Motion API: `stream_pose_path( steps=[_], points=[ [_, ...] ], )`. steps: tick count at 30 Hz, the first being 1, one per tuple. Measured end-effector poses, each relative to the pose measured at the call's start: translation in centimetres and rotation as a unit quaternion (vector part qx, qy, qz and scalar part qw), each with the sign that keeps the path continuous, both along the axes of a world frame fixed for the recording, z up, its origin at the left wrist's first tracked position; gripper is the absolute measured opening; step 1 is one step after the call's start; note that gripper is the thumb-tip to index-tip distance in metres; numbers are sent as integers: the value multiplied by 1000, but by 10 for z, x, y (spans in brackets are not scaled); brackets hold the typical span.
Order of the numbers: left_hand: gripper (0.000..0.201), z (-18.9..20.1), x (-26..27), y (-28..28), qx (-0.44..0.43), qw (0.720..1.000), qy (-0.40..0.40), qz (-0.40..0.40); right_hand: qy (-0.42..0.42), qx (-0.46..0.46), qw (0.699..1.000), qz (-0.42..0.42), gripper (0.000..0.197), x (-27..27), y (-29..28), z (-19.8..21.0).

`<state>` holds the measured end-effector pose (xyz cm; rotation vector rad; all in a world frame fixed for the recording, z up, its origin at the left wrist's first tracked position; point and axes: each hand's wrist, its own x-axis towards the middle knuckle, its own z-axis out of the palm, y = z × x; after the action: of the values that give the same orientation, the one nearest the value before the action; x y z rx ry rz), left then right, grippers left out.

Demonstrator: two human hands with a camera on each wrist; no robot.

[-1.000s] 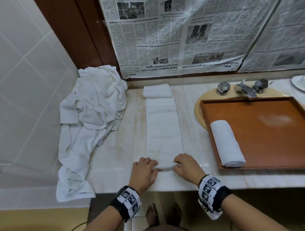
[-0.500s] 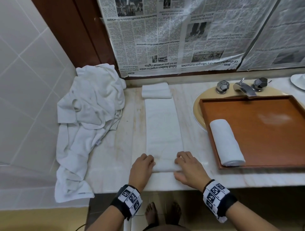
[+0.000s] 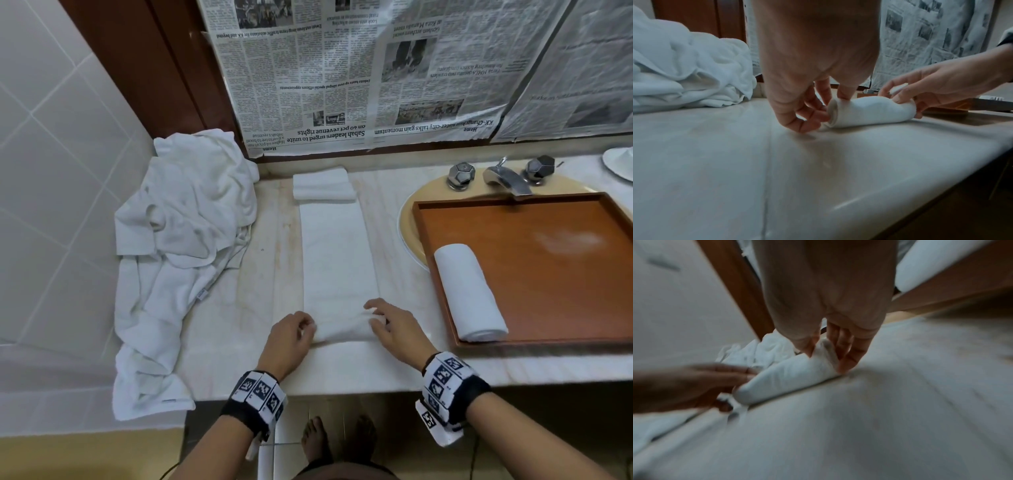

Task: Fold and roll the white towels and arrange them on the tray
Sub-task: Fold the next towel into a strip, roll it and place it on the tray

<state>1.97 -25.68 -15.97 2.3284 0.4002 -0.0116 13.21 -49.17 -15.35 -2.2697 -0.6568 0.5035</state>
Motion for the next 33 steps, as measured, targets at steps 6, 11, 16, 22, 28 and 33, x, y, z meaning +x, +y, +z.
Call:
stream_pose_path(
  steps=[6, 11, 16, 22, 28, 33],
  points=[
    [19, -7, 1, -10, 24, 998, -51, 2, -97, -37, 994, 30, 17, -3, 7, -13],
    [35, -17, 0, -4, 42, 999, -6, -23, -133, -128, 977, 103, 43, -7, 2, -11],
    [33, -10, 17, 0, 16, 998, 48, 26, -123, -127, 980, 90, 32, -6, 10, -6],
    [37, -10, -2, -12, 111, 991, -22, -76, -29, -92, 994, 58, 41, -9, 6, -7],
    [48, -20, -13, -15, 100, 990, -20, -95, 20, -88, 995, 47, 36, -3, -1, -4],
    [31, -8, 4, -14, -43, 998, -6, 41, -89, -27, 996, 4, 26, -13, -5, -11]
  ],
)
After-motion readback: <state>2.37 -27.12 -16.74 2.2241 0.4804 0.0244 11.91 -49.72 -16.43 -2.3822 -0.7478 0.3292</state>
